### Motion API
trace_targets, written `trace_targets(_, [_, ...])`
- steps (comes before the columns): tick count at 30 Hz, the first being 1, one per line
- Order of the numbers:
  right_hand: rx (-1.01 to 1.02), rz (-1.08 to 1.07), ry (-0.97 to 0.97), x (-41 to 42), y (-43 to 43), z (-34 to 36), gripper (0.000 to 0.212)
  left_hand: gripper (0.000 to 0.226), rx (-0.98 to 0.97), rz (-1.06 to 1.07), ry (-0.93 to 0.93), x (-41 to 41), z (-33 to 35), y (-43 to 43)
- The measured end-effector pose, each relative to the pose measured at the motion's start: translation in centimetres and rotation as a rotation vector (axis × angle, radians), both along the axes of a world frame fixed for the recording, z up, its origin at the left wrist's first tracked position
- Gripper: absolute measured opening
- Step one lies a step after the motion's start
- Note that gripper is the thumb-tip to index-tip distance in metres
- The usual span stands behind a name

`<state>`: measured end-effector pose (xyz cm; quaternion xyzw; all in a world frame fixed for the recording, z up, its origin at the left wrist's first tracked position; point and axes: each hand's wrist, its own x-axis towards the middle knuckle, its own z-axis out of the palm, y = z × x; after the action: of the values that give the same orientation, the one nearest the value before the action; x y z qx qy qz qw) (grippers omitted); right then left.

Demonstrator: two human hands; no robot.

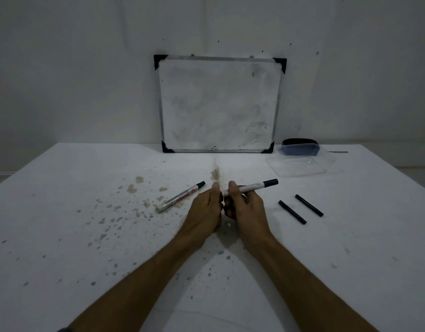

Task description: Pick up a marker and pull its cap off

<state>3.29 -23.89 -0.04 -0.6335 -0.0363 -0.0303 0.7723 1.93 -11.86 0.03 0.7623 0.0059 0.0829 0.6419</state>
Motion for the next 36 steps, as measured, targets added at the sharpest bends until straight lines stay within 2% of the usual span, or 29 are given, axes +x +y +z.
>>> trace_targets(3, [0.307, 0.003, 0.124, 1.0, -2.1, 0.5, 0.032, 0.05, -0.194, 0.023, 0.019, -0.1, 0.7, 1.3])
trace_targets(5, [0.362, 0.063, 0.169, 1.0, -2.5, 0.5, 0.033, 0.049, -0.175, -0.014, 0.001, -0.5, 0.8, 1.2])
trace_targets(7, [0.36, 0.115, 0.199, 0.9, -2.1, 0.4, 0.038, 0.047, -0.008, -0.007, -0.036, -0.8, 0.6, 0.4])
trace_targets(9, [0.404, 0.146, 0.226, 1.0, -2.0, 0.5, 0.042, 0.04, 0.258, 0.055, -0.135, -0.8, 0.2, 0.3])
trace_targets(11, [0.454, 0.164, 0.254, 1.3, -2.4, 0.8, 0.04, 0.031, 0.526, 0.103, -0.269, -0.6, -0.2, 1.0])
trace_targets(13, [0.459, 0.185, 0.269, 1.4, -2.6, 1.0, 0.035, 0.025, 0.691, 0.123, -0.341, -0.4, -0.4, 1.6])
trace_targets(18, [0.422, 0.232, 0.296, 1.4, -2.4, 1.0, 0.031, 0.026, 0.832, 0.109, -0.287, 0.2, -1.1, 2.4])
trace_targets(22, [0.408, 0.239, 0.283, 1.5, -2.5, 0.9, 0.027, 0.037, 0.957, 0.151, -0.246, 0.3, -1.2, 2.4])
trace_targets(24, [0.415, 0.223, 0.272, 1.5, -2.5, 0.8, 0.024, 0.043, 0.937, 0.178, -0.257, 0.2, -1.0, 2.0])
trace_targets(25, [0.412, 0.21, 0.271, 1.5, -2.6, 0.9, 0.022, 0.041, 0.853, 0.188, -0.262, 0.1, -0.7, 1.8])
trace_targets(27, [0.382, 0.173, 0.265, 1.4, -2.6, 1.0, 0.02, 0.026, 0.543, 0.215, -0.238, -0.1, -0.2, 1.4])
trace_targets(28, [0.36, 0.146, 0.253, 1.3, -2.6, 1.2, 0.02, 0.023, 0.317, 0.193, -0.176, -0.1, 0.1, 1.3])
trace_targets(30, [0.256, 0.079, 0.164, 1.0, -2.5, 1.5, 0.024, 0.037, -0.225, 0.12, 0.017, 0.3, 0.8, 1.1])
trace_targets(32, [0.046, 0.014, -0.028, 0.3, -2.3, 2.0, 0.027, 0.046, -0.698, 0.028, 0.15, 0.3, 1.4, 1.1])
trace_targets(34, [-0.135, -0.029, -0.256, -0.6, -1.9, 2.6, 0.024, 0.047, -0.956, -0.035, 0.228, 0.2, 1.6, 1.2])
trace_targets(36, [-0.203, -0.022, -0.475, -1.9, -1.4, 3.0, 0.013, 0.048, -1.09, -0.096, 0.285, 0.0, 1.6, 1.4])
